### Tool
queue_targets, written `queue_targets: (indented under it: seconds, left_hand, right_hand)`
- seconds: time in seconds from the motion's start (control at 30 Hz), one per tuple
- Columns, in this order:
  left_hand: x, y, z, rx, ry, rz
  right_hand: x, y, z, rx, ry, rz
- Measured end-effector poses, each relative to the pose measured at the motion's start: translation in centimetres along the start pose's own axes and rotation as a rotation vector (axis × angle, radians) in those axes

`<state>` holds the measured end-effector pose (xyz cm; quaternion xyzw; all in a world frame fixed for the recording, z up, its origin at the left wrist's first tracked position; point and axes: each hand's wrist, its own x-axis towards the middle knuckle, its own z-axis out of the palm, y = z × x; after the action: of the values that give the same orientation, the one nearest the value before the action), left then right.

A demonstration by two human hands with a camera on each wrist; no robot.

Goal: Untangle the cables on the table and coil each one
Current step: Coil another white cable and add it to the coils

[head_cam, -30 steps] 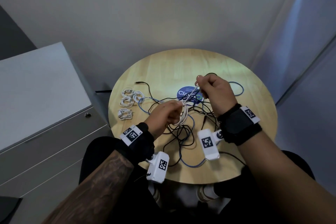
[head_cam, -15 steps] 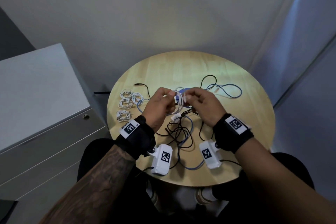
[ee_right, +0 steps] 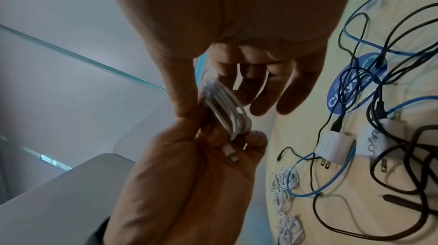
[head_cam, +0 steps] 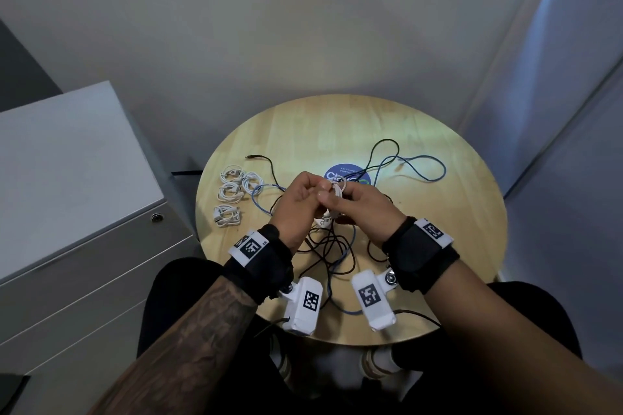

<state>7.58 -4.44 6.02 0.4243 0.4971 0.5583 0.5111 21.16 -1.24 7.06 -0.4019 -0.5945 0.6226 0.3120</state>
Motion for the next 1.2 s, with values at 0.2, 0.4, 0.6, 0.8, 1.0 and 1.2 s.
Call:
queue_targets:
  seconds: [0.2,0.4,0.6,0.8,1.0,1.2]
  left_hand:
    - [0.2,0.6,-0.1,0.0,0.08,0.027]
    - [0.0,0.9,-0.2,0.014,0.069,0.055]
    - [-0.1,1.1,0.5,0.036,0.121,0.075]
    - [0.1,1.1,0.1,-0.038,0.126,0.083]
    - [0.0,1.6,1.0,0.034,0.197,0.173]
    - [0.6,1.7,0.7,0.042,0.286,0.21]
  right_hand:
    - [0.0,-0.2,0.0,0.029,0.161,-0.078]
    - [0.4,-0.6,-0.4,0.11,0.177,0.013]
    - [0.2,-0.3,0.4,0.061,0.243,-0.108]
    - [0.2,-0.7,0.5,0.07,0.184,-0.133]
    - [0.1,-0.8,1.6,0.12,0.196,-0.166]
    - [0.4,-0.7,1.8,0.099,0.174,-0.185]
